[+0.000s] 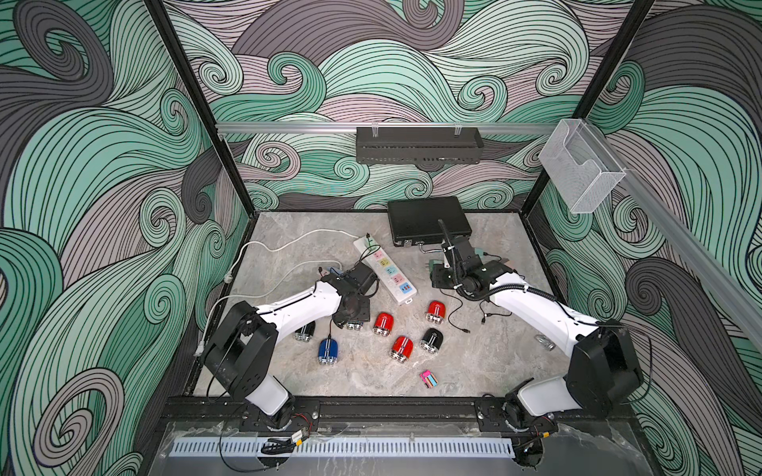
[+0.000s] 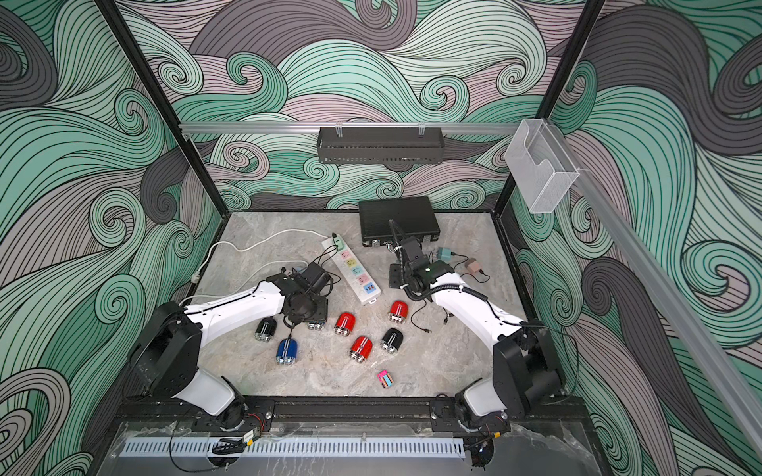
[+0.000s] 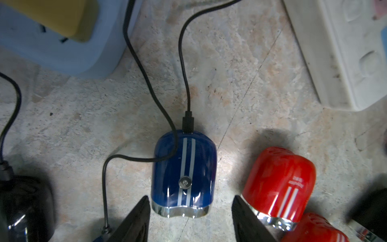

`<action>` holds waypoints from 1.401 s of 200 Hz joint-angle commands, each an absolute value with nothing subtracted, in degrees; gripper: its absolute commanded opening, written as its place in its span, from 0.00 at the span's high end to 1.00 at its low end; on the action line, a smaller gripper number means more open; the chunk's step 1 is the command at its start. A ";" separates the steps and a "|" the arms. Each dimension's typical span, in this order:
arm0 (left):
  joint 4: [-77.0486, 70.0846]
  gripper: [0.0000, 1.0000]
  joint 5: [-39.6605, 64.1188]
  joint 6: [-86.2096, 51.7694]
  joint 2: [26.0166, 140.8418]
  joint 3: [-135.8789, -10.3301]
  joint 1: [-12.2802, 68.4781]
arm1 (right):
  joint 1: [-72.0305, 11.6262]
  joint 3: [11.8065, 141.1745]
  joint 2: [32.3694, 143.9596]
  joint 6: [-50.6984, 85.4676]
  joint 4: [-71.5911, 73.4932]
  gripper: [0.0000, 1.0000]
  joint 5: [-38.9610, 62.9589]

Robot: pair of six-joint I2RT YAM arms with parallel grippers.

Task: Unplug the electric shaver
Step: Pick up the electric shaver from the center of the board.

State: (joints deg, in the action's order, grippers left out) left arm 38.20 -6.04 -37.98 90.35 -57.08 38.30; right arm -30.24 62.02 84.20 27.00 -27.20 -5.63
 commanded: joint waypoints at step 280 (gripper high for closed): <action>37.75 0.36 -11.77 -33.66 103.27 -64.66 40.52 | -31.51 62.57 88.08 28.20 -25.50 0.51 -5.93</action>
State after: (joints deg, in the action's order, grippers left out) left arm 37.34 -10.11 -34.89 102.35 -62.15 40.27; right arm -31.03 62.02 87.48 27.38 -25.69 -5.61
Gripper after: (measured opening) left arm 0.640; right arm 0.493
